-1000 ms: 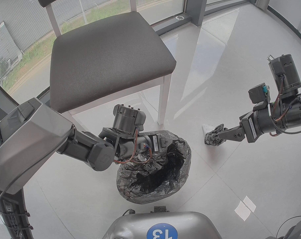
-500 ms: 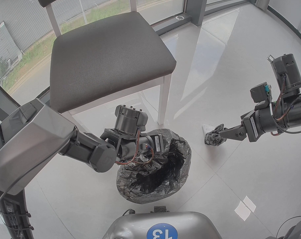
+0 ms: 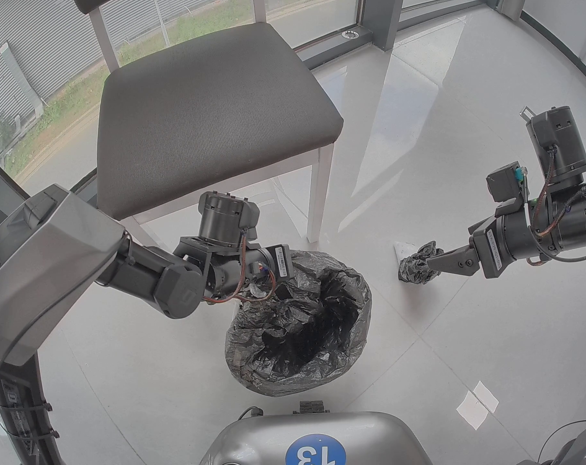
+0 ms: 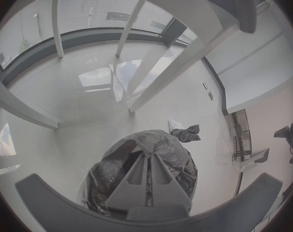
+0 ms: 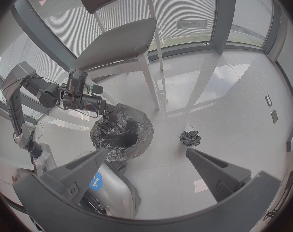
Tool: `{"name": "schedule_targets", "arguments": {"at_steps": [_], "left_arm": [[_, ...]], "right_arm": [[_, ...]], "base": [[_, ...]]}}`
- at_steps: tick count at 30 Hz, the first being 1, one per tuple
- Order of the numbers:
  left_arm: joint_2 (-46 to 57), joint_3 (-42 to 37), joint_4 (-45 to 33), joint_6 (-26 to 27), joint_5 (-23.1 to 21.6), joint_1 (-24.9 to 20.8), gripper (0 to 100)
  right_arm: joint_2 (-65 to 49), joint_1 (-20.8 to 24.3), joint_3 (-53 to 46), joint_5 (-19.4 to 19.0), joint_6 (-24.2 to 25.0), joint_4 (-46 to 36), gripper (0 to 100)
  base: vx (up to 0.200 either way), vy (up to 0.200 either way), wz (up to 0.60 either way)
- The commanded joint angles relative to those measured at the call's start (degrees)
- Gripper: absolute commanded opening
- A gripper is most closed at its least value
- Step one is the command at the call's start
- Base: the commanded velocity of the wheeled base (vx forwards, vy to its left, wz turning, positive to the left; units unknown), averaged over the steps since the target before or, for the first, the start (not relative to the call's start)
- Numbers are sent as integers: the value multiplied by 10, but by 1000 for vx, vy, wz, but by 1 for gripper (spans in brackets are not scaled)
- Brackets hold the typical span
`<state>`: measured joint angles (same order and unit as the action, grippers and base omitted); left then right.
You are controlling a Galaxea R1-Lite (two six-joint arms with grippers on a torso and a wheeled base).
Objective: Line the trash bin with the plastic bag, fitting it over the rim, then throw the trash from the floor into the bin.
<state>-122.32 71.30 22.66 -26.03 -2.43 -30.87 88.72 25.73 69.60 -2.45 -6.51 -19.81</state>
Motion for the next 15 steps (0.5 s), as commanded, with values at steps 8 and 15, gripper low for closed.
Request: {"name": "schedule_targets", "arguments": {"at_steps": [8,15], "left_arm": [[9,31,2,-24,10,56,0],[10,32,2,-25,15,63,0]], "right_arm": [[7,0,-7,0,-2,0,100],[8,0,-10,0,-3,1,100]], "base": [[0,0,0],[0,0,0]]}}
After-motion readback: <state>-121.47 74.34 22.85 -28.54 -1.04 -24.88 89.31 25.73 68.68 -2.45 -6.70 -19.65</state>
